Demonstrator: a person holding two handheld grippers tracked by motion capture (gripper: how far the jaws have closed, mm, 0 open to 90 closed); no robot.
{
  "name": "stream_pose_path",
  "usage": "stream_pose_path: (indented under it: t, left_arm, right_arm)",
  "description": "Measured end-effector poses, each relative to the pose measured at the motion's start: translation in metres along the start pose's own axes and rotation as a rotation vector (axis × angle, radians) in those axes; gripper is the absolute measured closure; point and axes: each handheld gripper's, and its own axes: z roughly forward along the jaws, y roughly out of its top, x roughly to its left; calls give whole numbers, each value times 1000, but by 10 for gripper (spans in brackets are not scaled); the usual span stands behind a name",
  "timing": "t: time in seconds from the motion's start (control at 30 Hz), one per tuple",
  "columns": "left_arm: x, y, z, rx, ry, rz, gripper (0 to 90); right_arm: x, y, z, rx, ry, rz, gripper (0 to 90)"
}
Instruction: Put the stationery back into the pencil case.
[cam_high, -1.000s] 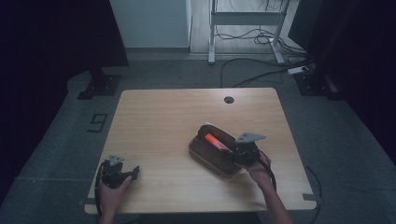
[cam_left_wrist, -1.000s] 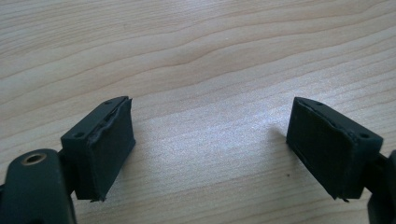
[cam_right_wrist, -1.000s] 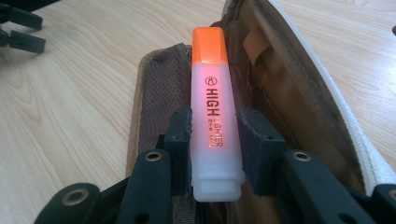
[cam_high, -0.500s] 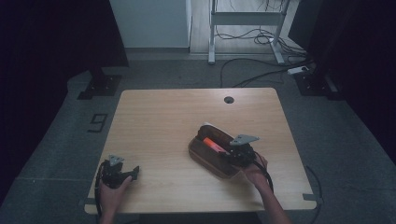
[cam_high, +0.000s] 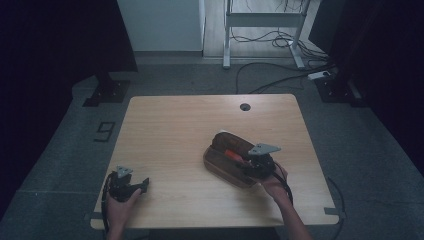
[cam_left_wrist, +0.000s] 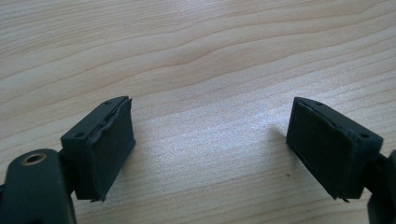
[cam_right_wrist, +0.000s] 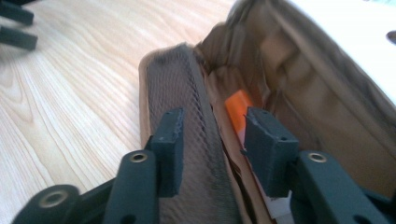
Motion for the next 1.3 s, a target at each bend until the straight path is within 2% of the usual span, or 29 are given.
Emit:
stream_pose_path:
  t: [0.2,0.37,0.7,1.03,1.3]
  left_arm:
    - [0,0,0,0,0,0,148]
    - [0,0,0,-1,1,0,148]
    - [0,0,0,0,0,1,148]
    - [0,0,0,0,0,1,147]
    - [0,0,0,0,-1,2,147]
  right_arm:
    - [-2,7,-19,-85,-20,23,489]
    - [-8,8,-32,-123,-34,44,460]
    - [-22,4,-44,-137,-64,79,425]
    - [-38,-12,-65,-166,-109,122,343]
    - [-50,-48,-82,-150,-160,159,305]
